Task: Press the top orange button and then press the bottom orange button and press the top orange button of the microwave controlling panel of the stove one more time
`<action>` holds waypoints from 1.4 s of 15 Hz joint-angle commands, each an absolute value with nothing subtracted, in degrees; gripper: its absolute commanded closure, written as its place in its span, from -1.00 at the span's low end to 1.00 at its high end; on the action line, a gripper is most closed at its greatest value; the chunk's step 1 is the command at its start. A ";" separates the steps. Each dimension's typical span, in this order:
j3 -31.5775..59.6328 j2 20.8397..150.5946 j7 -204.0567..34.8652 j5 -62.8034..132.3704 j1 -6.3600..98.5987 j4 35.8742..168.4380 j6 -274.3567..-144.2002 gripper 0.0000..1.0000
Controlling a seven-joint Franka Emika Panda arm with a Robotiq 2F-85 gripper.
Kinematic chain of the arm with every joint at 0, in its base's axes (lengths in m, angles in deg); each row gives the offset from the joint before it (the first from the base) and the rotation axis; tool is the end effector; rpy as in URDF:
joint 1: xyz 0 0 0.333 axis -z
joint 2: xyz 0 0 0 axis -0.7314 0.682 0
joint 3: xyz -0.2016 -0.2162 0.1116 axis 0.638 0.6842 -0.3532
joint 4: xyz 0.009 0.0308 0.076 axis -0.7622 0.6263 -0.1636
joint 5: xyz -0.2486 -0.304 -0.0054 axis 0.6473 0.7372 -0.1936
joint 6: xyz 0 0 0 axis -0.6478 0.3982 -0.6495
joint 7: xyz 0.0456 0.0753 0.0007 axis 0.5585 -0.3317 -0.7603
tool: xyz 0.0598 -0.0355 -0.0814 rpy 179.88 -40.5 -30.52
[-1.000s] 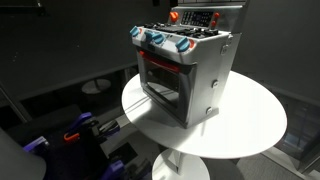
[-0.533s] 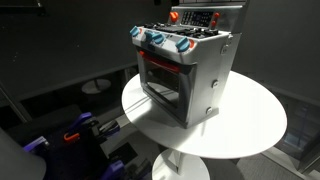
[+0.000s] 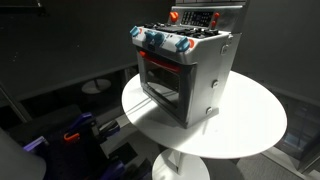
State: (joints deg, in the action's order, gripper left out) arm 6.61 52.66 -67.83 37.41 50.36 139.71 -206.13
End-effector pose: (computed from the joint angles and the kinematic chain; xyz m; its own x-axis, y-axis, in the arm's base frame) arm 0.4906 0.0005 0.5080 0.8982 -0.2981 0.3230 -0.3109 -0.9504 -0.0125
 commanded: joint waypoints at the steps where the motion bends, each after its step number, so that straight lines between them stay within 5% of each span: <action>1: 5.42 58.37 -61.21 42.31 52.50 134.60 -208.06 -1.00; 21: 12.26 77.83 -48.48 51.83 49.05 118.35 -210.30 -1.00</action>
